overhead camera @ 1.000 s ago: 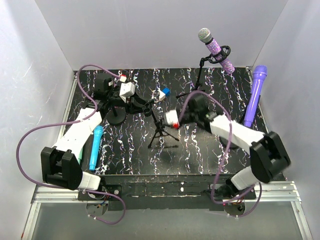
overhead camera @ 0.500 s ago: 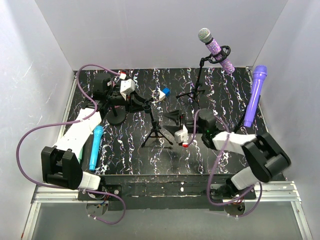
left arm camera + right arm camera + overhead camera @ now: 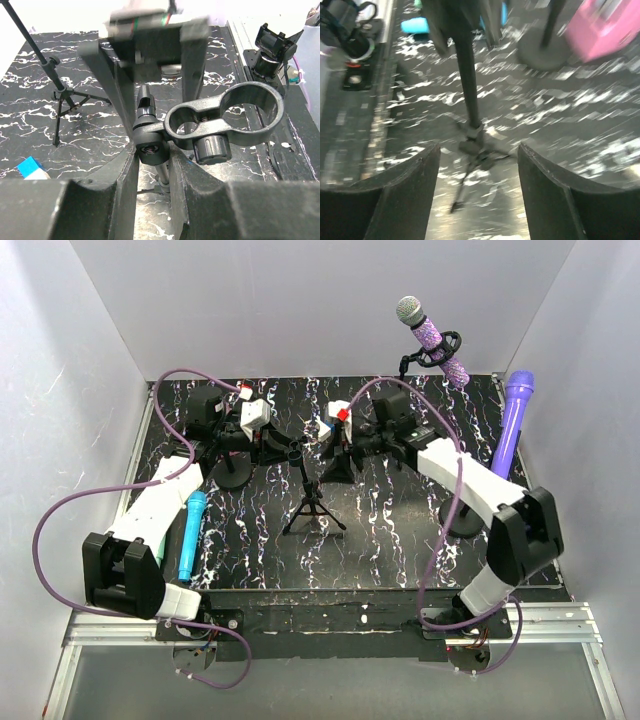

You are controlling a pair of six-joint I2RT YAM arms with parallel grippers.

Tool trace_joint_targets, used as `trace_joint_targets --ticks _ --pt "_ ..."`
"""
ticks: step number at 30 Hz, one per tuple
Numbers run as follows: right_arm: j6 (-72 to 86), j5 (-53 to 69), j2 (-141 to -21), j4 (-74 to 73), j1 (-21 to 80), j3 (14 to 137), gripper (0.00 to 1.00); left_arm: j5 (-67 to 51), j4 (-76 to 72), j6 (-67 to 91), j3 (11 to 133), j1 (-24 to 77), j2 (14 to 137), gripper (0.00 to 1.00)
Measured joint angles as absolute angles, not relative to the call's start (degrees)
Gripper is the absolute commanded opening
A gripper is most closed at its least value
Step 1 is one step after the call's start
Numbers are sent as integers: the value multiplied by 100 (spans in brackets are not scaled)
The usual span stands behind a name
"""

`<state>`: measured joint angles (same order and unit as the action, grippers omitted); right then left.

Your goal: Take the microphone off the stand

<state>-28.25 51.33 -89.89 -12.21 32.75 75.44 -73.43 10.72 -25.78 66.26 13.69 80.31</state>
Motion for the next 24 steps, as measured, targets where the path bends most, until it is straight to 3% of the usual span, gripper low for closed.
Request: trace_joint_targets --ticks 11,17,24 --pt "-447 5323 -9784 -1852 3273 7561 64 -7266 1061 -2585 6626 1400 8031 0" --pt "84 5363 -9985 -1824 3301 7588 53 -6995 1092 -2591 6613 1404 8134 0" --pt "530 5063 -10217 -1741 3354 7599 64 -6897 1122 -2591 6593 1406 8134 0"
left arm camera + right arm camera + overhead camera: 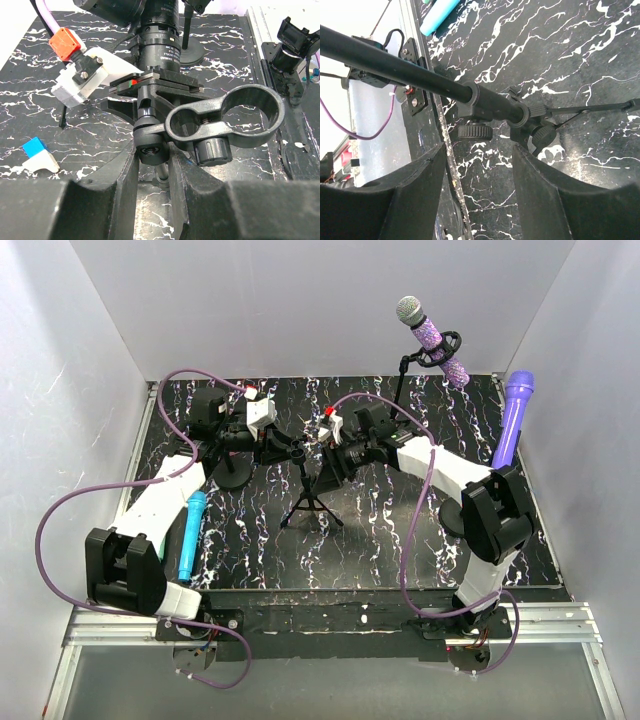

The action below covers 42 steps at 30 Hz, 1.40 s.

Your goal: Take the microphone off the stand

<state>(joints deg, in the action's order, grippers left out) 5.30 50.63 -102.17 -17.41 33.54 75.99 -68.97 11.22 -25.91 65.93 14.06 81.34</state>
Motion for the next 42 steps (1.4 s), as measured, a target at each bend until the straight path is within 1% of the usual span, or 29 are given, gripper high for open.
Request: trace_joint_targets --ticks 4,7,9,12,13,15,17,18,19,22,25,27,29,31,34,36,37,38,39,40,41,42 --pt "731 5022 -10235 -1608 3343 7644 63 -6899 1127 -2587 6593 1406 8134 0" --pt "913 5083 -10294 -1468 3308 7769 60 -6899 1138 -2585 6593 1406 8134 0" --pt "1050 5122 -10355 -1341 3295 7878 54 -6899 1140 -2585 6593 1406 8134 0" --pt "1188 5140 -10431 -1192 3277 7946 42 -6899 1142 -2585 6593 1406 8134 0" --pt "1227 5148 -10462 -1166 3273 7948 40 -6901 1142 -2585 6593 1406 8134 0" --pt "1315 5229 -10497 -1157 3269 7948 41 -6899 1146 -2585 6593 1406 8134 0" --pt "1332 5269 -10503 -1157 3271 7948 44 -6899 1149 -2585 6593 1406 8134 0" --pt "1323 5266 -10503 -1162 3275 7948 44 -6899 1151 -2585 6593 1406 8134 0" --pt "1299 5260 -10506 -1177 3277 7948 39 -6899 1151 -2585 6593 1406 8134 0" --pt "1168 5319 -10506 -1234 3304 7948 21 -6888 1151 -2567 6593 1406 8132 0" --pt "897 5332 -10499 -1264 3317 7950 8 -6831 1133 -2475 6593 1406 8132 0" --pt "464 5310 -10442 -1356 3334 7950 1 -6803 1120 -2410 6593 1413 8132 0" --pt "-196 5098 -10276 -1374 3415 7878 1 -6785 1109 -2362 6593 1420 8132 0" --pt "-932 4687 -9915 -1098 3555 7524 1 -6777 1107 -2327 6593 1426 8132 0" --pt "-2589 3924 -8995 340 3883 6173 1 -6788 1129 -2298 6593 1459 8132 0" --pt "-3780 3645 -8600 1619 4042 5223 1 -6812 1162 -2296 6593 1470 8132 0" --pt "-4250 3597 -8545 2290 4086 4847 3 -6812 1162 -2296 6595 1468 8132 0" --pt "-4619 3597 -8565 2888 4110 4576 15 -6812 1157 -2296 6595 1457 8130 0" --pt "-4928 3568 -8628 3374 4139 4388 33 -6801 1157 -2300 6598 1441 8128 0" --pt "-5168 3520 -8698 3752 4163 4257 53 -6785 1155 -2307 6602 1433 8128 0" --pt "-5328 3446 -8764 4023 4169 4176 62 -6761 1157 -2314 6604 1415 8128 0" --pt "-5433 3354 -8803 4180 4176 4112 65 -6737 1157 -2324 6606 1404 8128 0"
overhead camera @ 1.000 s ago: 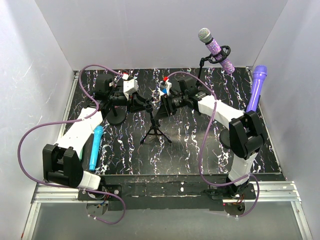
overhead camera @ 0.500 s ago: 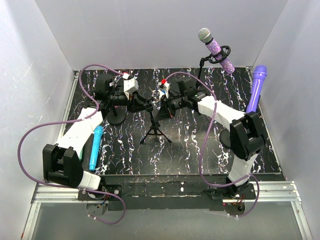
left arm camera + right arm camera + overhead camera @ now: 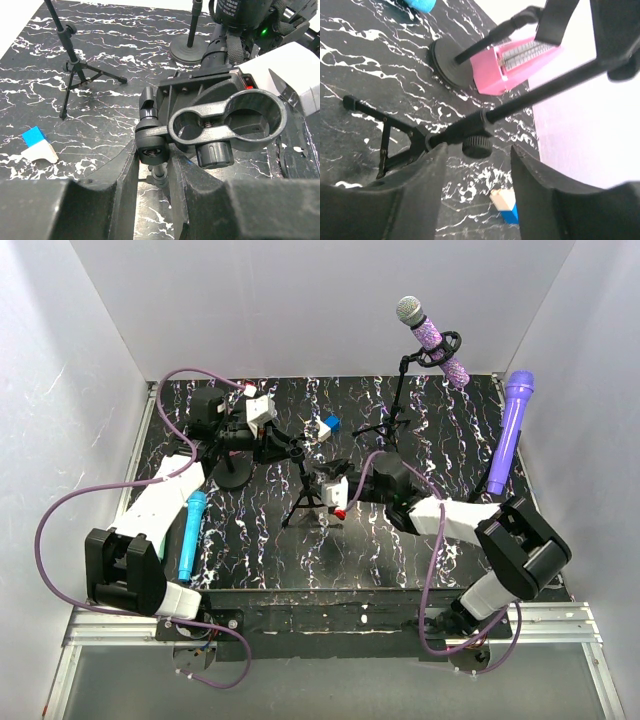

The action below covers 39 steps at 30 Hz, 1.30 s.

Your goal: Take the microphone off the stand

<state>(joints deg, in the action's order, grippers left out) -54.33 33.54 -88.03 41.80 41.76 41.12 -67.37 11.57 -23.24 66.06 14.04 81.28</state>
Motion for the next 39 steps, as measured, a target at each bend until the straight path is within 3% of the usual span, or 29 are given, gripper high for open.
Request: trace_joint_targets --ticks 3,9,12,19,28,39 --pt "-5564 3175 -8694 4180 4112 3951 70 -6692 1162 -2338 6606 1402 8128 0" --pt "-4414 3245 -7815 2335 3835 4521 71 -6674 1175 -2340 6608 1409 8128 0" --pt "-3225 3430 -7985 1468 3669 5524 81 -6670 1181 -2349 6611 1409 8128 0" --pt "-1170 3916 -8781 392 3411 6560 86 -6639 1199 -2357 6641 1411 8130 0" --pt "-34 3852 -9391 86 3424 6711 85 -6622 1201 -2355 6650 1411 8130 0" --pt "-154 3389 -9793 -150 3435 6650 83 -6539 1201 -2370 6650 1415 8130 0"
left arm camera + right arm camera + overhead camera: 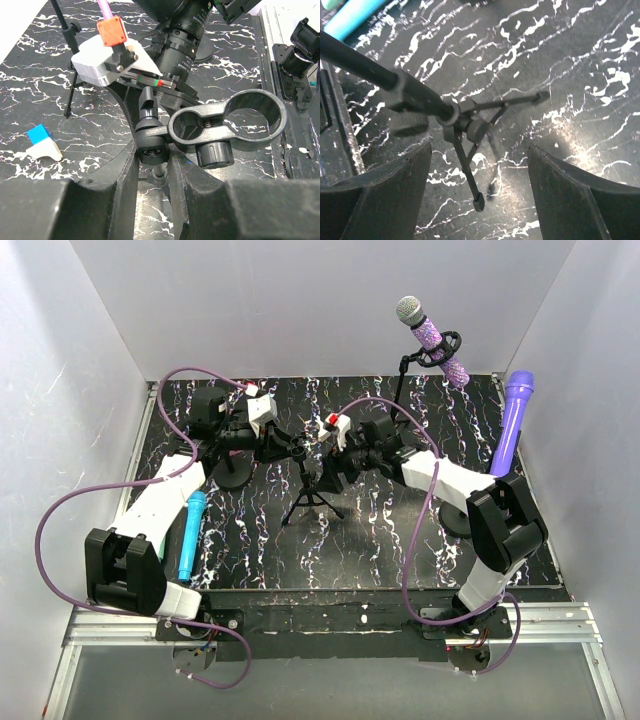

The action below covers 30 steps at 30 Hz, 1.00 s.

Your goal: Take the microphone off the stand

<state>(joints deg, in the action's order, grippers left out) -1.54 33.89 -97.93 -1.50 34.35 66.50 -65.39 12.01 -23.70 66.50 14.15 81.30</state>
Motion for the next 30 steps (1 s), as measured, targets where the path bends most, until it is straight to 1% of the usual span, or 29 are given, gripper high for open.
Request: trace_joint_targets --ticks 8,12,19,25,30 --pt "-451 3330 -9771 -349 3413 6501 83 -6517 1203 -2383 6650 1439 8130 0" --pt "-480 3382 -9633 -464 3413 6556 82 -6318 1173 -2373 6650 1503 8130 0" --pt "-563 3426 -9011 -770 3271 6744 82 -5408 832 -2462 6746 1597 8241 0" --pt "-550 3422 -8521 -794 3118 6702 82 -4639 421 -2574 7251 1594 8805 0" --pt "-556 3422 -8381 -860 3114 6652 82 -4064 84 -2458 7782 1599 9470 0"
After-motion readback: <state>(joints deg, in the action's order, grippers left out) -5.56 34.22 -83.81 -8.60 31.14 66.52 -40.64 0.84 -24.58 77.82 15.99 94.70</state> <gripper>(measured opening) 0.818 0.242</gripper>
